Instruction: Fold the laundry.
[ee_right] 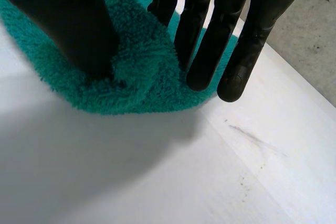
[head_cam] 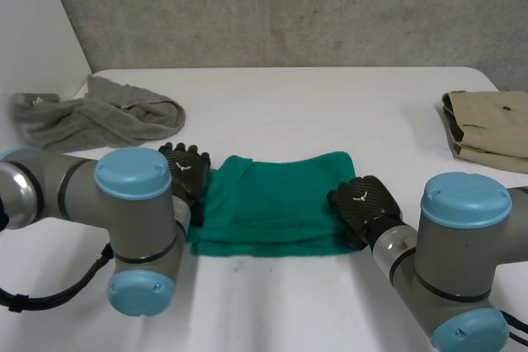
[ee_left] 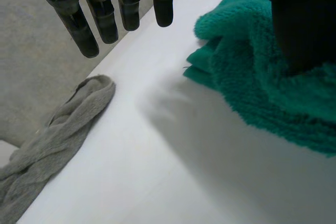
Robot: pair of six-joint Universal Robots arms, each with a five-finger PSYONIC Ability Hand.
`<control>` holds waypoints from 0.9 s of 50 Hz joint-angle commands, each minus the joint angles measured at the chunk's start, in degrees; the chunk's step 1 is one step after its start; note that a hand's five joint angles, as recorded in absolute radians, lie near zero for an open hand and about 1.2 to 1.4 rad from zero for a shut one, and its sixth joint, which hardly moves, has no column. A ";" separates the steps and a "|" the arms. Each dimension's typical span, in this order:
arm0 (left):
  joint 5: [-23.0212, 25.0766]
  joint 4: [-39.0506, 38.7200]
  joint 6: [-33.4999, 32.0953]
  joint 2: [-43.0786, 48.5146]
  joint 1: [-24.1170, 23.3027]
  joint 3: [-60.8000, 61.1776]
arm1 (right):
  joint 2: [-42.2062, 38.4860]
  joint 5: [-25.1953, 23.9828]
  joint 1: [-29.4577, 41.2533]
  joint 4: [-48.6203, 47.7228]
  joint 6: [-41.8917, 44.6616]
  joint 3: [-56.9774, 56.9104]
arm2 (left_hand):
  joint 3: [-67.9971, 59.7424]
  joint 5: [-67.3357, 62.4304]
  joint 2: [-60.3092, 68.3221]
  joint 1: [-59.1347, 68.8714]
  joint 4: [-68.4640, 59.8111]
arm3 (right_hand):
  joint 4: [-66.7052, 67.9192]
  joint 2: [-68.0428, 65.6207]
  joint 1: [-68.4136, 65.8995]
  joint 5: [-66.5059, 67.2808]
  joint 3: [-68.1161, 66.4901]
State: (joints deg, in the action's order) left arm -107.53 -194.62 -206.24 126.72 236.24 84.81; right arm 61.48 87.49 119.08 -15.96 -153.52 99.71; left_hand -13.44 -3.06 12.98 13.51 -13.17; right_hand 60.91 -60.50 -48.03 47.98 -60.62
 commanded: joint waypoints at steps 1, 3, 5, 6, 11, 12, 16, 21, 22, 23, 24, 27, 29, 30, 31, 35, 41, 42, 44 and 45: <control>0.22 -0.50 -0.04 -1.74 1.41 1.50 | -0.13 0.14 -0.07 -0.21 1.38 0.84 | -0.30 -0.68 0.77 0.23 -0.58 | 13.26 -13.68 -26.15 16.19 -13.55; 0.22 -0.41 -0.04 -1.83 1.86 1.59 | -0.04 0.14 -0.07 -0.12 1.38 0.84 | -0.14 -0.52 0.60 0.07 -0.41 | 13.26 -13.68 -26.15 16.19 -13.55; 0.31 -0.32 0.05 -2.09 2.30 1.77 | -0.04 0.14 -0.07 -0.12 1.47 0.93 | -0.13 -0.52 0.60 0.07 -0.41 | 13.26 -13.68 -26.15 16.19 -13.55; 0.39 -0.32 0.05 -2.27 2.30 1.85 | 0.13 0.14 -0.07 -0.12 1.47 1.01 | -0.13 -0.52 0.60 0.07 -0.41 | 13.09 -13.51 -25.98 16.02 -13.38; 0.92 -0.67 0.57 -6.13 2.30 2.91 | 0.49 0.14 -0.07 -0.12 1.47 1.45 | 0.03 -0.35 0.43 -0.10 -0.24 | 13.09 -13.51 -25.98 16.02 -13.38; 1.44 -0.67 0.75 -7.27 2.04 3.17 | 0.49 0.14 0.02 -0.21 1.47 1.63 | 0.03 -0.35 0.43 -0.10 -0.24 | 12.93 -13.34 -25.81 15.85 -13.21; 5.04 -0.85 0.75 -8.42 1.33 3.09 | 0.75 0.05 0.02 -0.30 1.47 2.16 | 0.03 -0.35 0.43 -0.10 -0.24 | 12.42 -12.84 -25.31 15.35 -12.71; 8.48 -0.85 0.93 -7.46 -0.16 1.59 | 0.66 -0.04 0.02 -0.21 1.47 2.24 | 0.03 -0.35 0.43 -0.10 -0.24 | 12.08 -12.50 -24.97 15.01 -12.37; 8.57 -0.76 0.84 -7.11 -0.34 1.07 | 0.66 0.05 0.02 -0.30 1.47 2.24 | 0.03 -0.35 0.43 -0.10 -0.24 | 12.08 -12.50 -24.97 15.01 -12.37; 8.48 -0.67 0.58 -5.89 -0.69 0.11 | 0.66 0.05 0.02 -0.30 1.47 2.24 | 0.03 -0.35 0.43 -0.10 -0.24 | 11.92 -12.33 -24.80 14.84 -12.20; 8.48 -0.67 0.49 -4.92 -0.95 -0.43 | 0.66 -0.04 0.10 -0.30 1.47 2.24 | 0.03 -0.35 0.43 -0.10 -0.24 | 11.75 -12.16 -24.63 14.68 -12.04; 8.57 -0.76 0.23 -1.76 -1.39 -2.70 | 0.66 -0.04 0.02 -0.30 1.47 2.24 | 0.03 -0.35 0.43 -0.10 -0.24 | 11.75 -12.16 -24.63 14.67 -12.03; 8.48 -0.76 0.14 -0.43 -1.13 -4.20 | 0.66 -0.04 0.02 -0.30 1.47 2.16 | 0.03 -0.35 0.43 -0.10 -0.24 | 11.75 -12.16 -24.63 14.67 -12.03; 8.48 -0.67 0.22 0.27 -1.13 -4.99 | 0.66 -0.04 0.02 -0.30 1.47 2.16 | 0.03 -0.35 0.43 -0.10 -0.24 | 11.75 -12.16 -24.63 14.67 -12.03; 8.31 -0.59 0.14 1.93 -1.13 -6.57 | 0.66 -0.04 0.02 -0.30 1.47 2.16 | -0.13 -0.51 0.60 0.06 -0.41 | 11.75 -12.16 -24.63 14.67 -12.03; 8.04 -0.32 -0.39 5.19 -0.69 -9.91 | 0.57 0.05 0.02 -0.30 1.56 2.16 | -1.14 -1.52 1.60 1.07 -1.41 | 11.91 -12.33 -24.80 14.84 -12.20; 1.65 -1.02 -2.84 6.26 2.90 -11.59 | 0.57 0.22 -0.16 -0.30 2.26 2.24 | -1.48 -1.86 1.95 1.41 -1.76 | 12.75 -13.17 -25.64 15.68 -13.04; 0.50 -1.20 -3.55 6.08 3.61 -11.51 | 0.66 0.23 -0.16 -0.21 2.26 2.24 | -1.65 -2.03 2.11 1.58 -1.92 | 12.92 -13.34 -25.81 15.85 -13.21; -0.57 -1.11 -5.47 5.64 4.92 -10.98 | 0.75 0.31 -0.42 -0.30 2.35 2.33 | -1.65 -2.03 2.11 1.58 -1.92 | 13.09 -13.51 -25.98 16.02 -13.38; -0.57 -1.11 -6.10 5.64 4.85 -10.80 | 0.75 0.31 -0.51 -0.30 2.35 2.42 | -1.65 -2.03 2.11 1.58 -1.92 | 13.26 -13.68 -26.15 16.19 -13.55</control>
State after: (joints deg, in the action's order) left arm -104.01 -195.42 -208.55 133.00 238.03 73.32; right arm 62.08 87.65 118.94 -16.24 -151.46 101.91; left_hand -13.44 -3.11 13.01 13.51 -13.18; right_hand 63.59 -62.60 -48.26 51.66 -63.10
